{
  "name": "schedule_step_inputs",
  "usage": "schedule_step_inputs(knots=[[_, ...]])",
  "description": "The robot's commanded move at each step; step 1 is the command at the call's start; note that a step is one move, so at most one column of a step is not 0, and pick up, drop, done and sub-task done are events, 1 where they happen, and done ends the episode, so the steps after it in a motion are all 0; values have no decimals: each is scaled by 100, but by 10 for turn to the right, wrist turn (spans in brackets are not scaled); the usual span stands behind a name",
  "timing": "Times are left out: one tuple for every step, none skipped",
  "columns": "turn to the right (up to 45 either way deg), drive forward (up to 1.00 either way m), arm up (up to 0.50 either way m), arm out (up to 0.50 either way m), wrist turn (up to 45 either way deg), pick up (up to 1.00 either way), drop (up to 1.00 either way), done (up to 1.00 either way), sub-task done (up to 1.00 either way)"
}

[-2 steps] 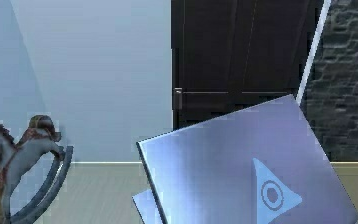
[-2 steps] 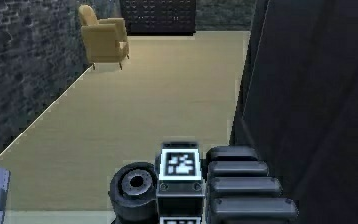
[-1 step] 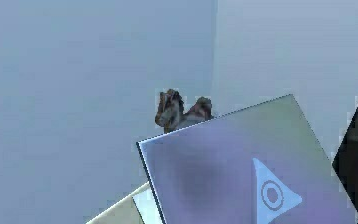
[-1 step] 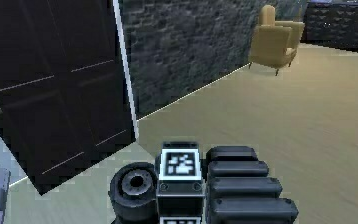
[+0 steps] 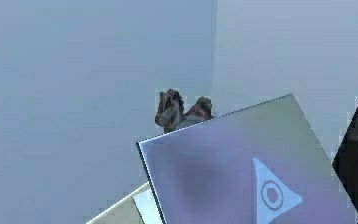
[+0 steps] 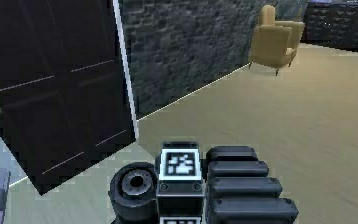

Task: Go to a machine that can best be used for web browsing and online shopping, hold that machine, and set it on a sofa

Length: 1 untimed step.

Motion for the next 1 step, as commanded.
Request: schedule_step_inputs(knots=[[420, 0, 0, 0, 0, 0, 0, 0, 0]])
